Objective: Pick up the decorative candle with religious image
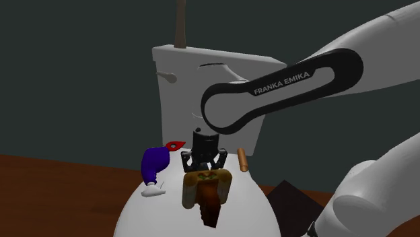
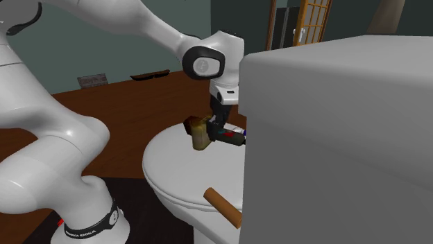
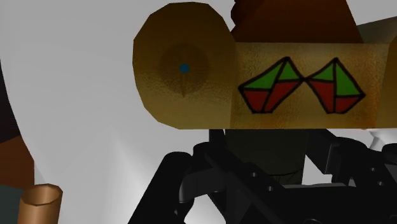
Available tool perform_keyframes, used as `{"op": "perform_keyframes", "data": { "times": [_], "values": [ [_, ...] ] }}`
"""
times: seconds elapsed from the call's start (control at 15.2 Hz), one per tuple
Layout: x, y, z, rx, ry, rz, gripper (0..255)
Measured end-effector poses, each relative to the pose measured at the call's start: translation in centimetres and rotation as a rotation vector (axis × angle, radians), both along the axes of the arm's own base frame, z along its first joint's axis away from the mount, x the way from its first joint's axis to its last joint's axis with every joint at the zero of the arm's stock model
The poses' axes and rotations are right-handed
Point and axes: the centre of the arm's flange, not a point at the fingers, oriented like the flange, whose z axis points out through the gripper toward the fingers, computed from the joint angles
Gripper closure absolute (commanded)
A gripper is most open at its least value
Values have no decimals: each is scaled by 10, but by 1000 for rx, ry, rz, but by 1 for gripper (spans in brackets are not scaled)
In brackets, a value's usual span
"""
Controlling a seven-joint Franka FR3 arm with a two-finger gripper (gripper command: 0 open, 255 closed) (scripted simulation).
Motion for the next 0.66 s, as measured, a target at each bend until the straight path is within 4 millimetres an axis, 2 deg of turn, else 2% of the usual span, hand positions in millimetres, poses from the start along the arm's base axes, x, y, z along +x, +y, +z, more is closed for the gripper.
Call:
{"op": "perform_keyframes", "data": {
  "times": [0.66],
  "values": [
    [0,2,50,0,0,0,255]
  ]
}}
